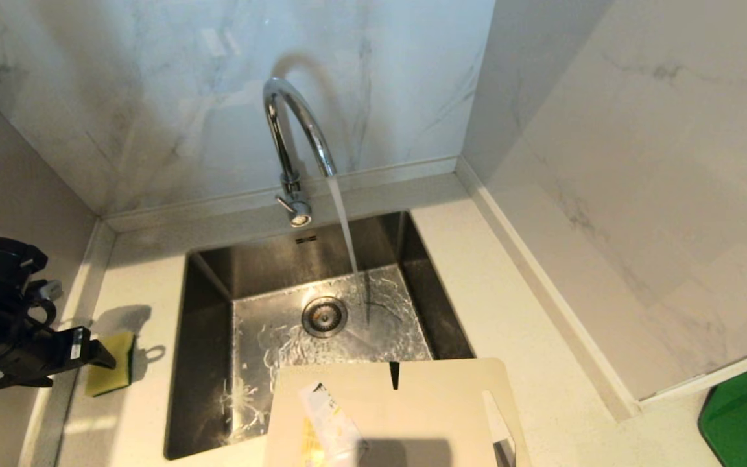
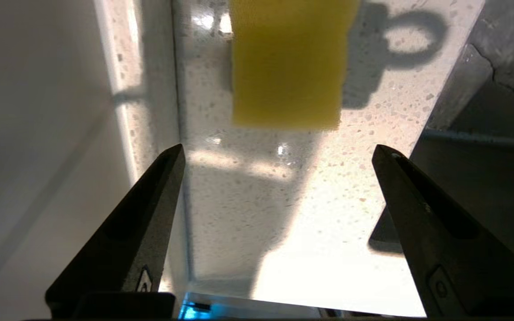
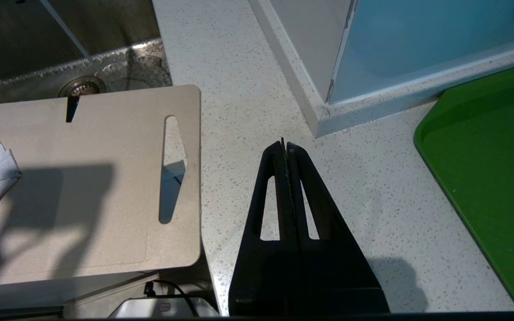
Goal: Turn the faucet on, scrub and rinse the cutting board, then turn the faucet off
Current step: Pick up the cleaning cloth
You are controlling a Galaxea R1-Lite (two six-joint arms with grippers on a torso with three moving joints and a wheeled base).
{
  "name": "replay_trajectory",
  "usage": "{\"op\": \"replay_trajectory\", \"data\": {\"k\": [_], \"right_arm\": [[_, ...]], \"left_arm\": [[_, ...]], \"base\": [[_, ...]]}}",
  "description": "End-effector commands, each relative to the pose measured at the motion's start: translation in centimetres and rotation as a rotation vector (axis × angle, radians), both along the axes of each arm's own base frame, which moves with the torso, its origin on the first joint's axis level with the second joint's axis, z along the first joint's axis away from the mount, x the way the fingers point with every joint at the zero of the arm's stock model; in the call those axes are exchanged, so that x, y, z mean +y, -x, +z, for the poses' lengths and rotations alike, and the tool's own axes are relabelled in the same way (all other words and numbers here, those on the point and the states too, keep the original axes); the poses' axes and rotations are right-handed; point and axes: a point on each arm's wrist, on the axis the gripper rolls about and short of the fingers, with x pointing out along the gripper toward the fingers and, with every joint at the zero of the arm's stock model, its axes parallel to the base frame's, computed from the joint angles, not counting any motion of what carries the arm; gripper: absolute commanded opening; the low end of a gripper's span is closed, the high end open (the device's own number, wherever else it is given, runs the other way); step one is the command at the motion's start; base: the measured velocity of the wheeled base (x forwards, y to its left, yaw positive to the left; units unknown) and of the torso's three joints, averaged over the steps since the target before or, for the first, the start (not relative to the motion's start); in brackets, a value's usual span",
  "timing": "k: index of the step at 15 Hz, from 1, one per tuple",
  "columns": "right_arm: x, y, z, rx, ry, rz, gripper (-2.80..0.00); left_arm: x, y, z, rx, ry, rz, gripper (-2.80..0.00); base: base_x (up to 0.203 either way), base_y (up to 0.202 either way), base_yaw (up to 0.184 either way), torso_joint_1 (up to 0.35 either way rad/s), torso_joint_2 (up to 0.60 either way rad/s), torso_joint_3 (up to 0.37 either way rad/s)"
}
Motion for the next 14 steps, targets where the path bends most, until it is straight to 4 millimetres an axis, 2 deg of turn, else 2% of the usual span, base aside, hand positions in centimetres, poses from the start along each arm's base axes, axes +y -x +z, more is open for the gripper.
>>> {"op": "replay_trajectory", "data": {"k": [1,9,14], "right_arm": [[0.0,0.0,0.0,0.001,0.0,0.0,-2.8],[0.0,0.0,0.0,0.001,0.0,0.0,-2.8],[0.0,0.0,0.0,0.0,0.0,0.0,-2.8]], "left_arm": [[0.0,-0.3,-0.6,0.017,0.02,0.02,0.0],[0.8,-1.6,-2.0,0.03,0.06,0.086,0.0],[1.5,-2.5,-2.1,-0.071,0.071,0.087,0.0]], "base": [[0.0,0.0,0.0,0.0,0.0,0.0],[0.0,0.0,0.0,0.0,0.0,0.0],[0.0,0.0,0.0,0.0,0.0,0.0]]}}
